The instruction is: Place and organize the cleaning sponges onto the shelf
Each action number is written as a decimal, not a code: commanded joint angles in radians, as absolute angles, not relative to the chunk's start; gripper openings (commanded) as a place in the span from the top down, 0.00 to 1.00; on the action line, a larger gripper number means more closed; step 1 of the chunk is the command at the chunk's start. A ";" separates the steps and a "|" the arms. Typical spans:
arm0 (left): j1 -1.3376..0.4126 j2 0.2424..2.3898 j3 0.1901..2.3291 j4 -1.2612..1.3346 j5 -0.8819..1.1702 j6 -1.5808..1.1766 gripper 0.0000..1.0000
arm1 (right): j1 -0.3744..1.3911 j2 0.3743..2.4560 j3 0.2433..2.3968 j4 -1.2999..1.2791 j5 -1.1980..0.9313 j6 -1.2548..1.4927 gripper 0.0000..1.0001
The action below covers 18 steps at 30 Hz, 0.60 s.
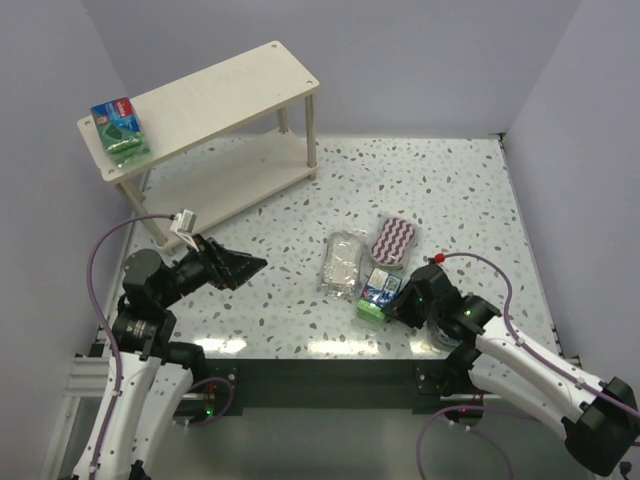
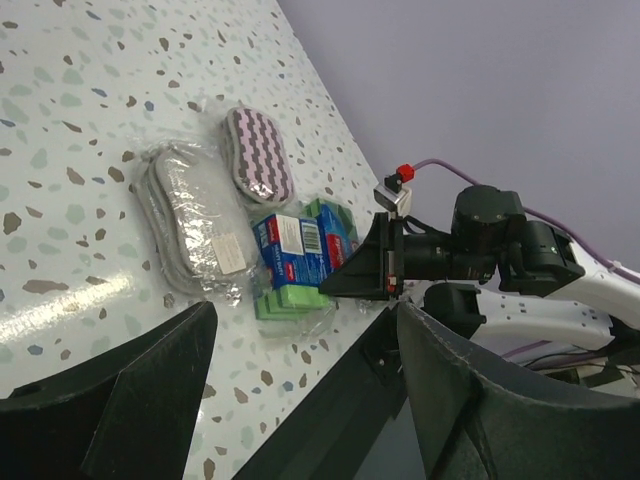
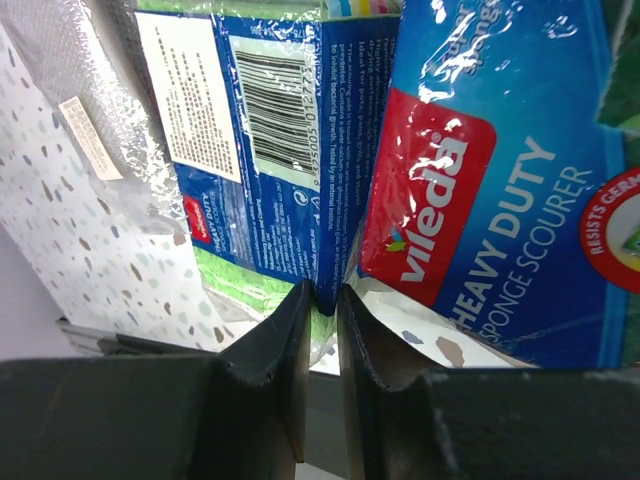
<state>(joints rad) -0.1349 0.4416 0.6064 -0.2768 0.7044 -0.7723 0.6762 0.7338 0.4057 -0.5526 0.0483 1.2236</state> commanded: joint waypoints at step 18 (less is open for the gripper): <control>-0.441 0.600 0.508 -0.292 0.565 -0.793 0.22 | 0.681 0.860 0.411 -0.293 -0.118 1.246 0.78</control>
